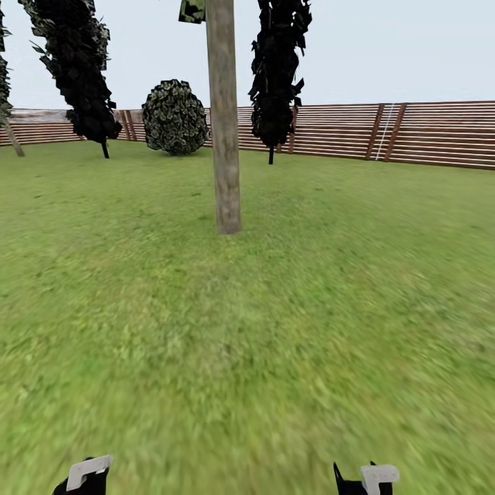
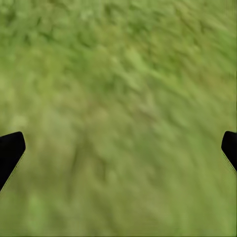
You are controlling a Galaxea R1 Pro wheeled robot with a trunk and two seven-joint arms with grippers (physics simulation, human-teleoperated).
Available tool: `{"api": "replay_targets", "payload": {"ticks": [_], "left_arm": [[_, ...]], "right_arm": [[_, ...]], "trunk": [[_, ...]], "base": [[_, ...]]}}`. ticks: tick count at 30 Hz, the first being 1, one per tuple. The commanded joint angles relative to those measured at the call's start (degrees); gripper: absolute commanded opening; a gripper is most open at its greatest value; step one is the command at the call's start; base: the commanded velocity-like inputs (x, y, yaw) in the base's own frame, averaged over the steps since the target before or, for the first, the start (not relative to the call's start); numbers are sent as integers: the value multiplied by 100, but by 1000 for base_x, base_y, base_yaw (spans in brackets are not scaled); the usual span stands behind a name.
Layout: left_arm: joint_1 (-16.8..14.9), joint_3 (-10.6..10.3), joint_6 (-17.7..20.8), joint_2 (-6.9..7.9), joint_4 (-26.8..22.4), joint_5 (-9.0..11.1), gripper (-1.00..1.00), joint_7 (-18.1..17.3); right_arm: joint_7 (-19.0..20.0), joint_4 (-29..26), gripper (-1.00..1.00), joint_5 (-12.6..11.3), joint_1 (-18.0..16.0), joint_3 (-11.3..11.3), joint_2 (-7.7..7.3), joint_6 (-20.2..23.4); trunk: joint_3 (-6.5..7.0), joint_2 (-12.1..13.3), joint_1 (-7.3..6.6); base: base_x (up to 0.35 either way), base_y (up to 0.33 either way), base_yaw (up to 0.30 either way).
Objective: In the garden, pick up the pesticide atomizer on the floor and spray pesticide onto both trees until each tree trunk is fully covered.
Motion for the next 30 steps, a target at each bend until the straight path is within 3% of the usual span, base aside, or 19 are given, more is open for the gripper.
{"api": "replay_targets", "payload": {"ticks": [1, 30], "left_arm": [[-2, 30, -15, -2, 5, 16, -100, -40], [-4, 30, -15, -2, 5, 16, -100, -40]], "right_arm": [[-2, 4, 100, 16, -3, -7, 0, -17], [-2, 4, 100, 18, -3, -7, 0, -17]], "trunk": [[-5, -2, 2], [-5, -2, 2]], "base": [[336, 0, 0], [336, 0, 20]]}}
